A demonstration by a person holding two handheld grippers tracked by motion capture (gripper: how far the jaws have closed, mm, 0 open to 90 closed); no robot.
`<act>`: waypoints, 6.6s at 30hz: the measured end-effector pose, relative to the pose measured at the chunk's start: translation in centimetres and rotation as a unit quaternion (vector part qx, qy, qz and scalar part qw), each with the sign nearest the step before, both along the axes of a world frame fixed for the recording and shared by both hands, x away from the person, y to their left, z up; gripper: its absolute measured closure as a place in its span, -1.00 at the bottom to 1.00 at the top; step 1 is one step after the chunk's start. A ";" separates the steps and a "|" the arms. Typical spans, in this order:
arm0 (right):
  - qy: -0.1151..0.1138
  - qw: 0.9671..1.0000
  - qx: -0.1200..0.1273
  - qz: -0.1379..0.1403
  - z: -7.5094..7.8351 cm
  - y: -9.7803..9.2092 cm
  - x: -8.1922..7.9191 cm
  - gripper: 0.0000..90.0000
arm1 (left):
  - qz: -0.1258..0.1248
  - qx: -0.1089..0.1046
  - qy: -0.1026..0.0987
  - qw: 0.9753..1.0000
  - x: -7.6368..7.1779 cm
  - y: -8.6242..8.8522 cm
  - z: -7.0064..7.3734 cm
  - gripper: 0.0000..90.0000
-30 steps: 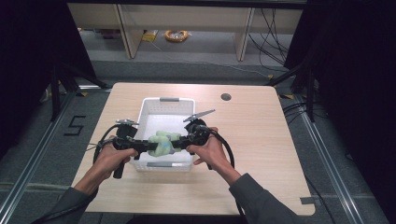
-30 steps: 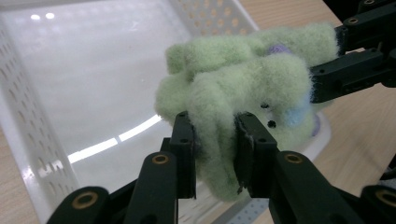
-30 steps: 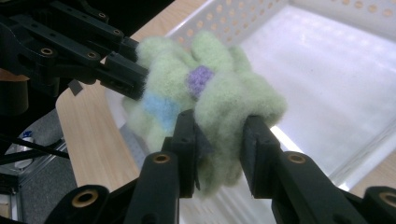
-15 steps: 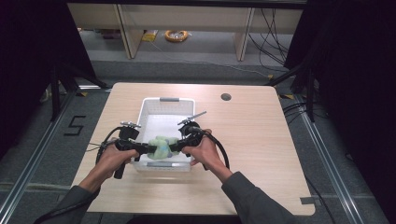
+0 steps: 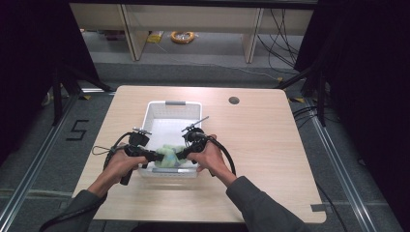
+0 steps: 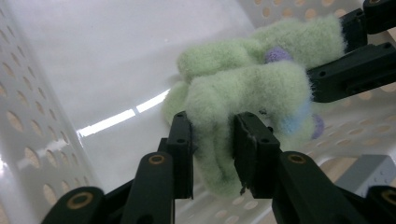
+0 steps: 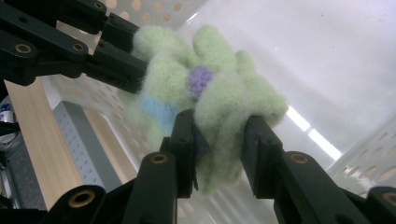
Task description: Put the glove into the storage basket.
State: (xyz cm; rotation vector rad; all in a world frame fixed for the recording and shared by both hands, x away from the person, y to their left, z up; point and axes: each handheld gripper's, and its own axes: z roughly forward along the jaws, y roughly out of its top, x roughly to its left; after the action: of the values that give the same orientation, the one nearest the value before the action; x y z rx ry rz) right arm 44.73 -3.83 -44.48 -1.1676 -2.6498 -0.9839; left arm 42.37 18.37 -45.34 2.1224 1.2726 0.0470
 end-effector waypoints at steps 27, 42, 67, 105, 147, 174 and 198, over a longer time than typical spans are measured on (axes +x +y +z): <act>-0.042 0.998 -0.043 -0.014 1.8 -0.4 -0.3 0.14 | 0.019 -0.007 -0.047 0.999 -0.1 0.2 2.2 0.14; -0.049 0.999 -0.013 -0.008 3.0 -1.8 -1.0 0.07 | 0.022 -0.028 -0.049 0.998 -1.2 0.0 2.9 -0.08; -0.064 0.997 0.050 0.018 4.0 -6.5 -3.7 -0.08 | -0.007 -0.079 -0.068 0.995 -5.4 -3.2 4.3 -0.38; -0.096 0.988 0.116 -0.016 3.6 -13.6 -7.9 -0.27 | -0.077 -0.122 -0.103 0.984 -10.1 -6.6 3.4 -0.58; -0.094 0.986 0.136 -0.035 -0.2 -17.4 -11.4 -0.30 | -0.092 -0.141 -0.109 0.980 -12.8 -7.7 -0.4 -0.61; -0.119 0.987 0.111 -0.009 -2.6 -18.2 -14.1 -0.43 | -0.102 -0.103 -0.121 0.982 -14.5 -7.8 -3.3 -0.62; -0.127 0.990 0.047 0.022 -5.0 -18.4 -16.9 -0.48 | -0.131 -0.046 -0.125 0.982 -16.5 -7.7 -5.2 -0.62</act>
State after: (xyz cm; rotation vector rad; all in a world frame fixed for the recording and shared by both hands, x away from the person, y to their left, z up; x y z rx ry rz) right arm 27.78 -22.23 -49.46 -1.0214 -2.7679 -1.3145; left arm 25.89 10.69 -50.50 2.1101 0.8303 0.1349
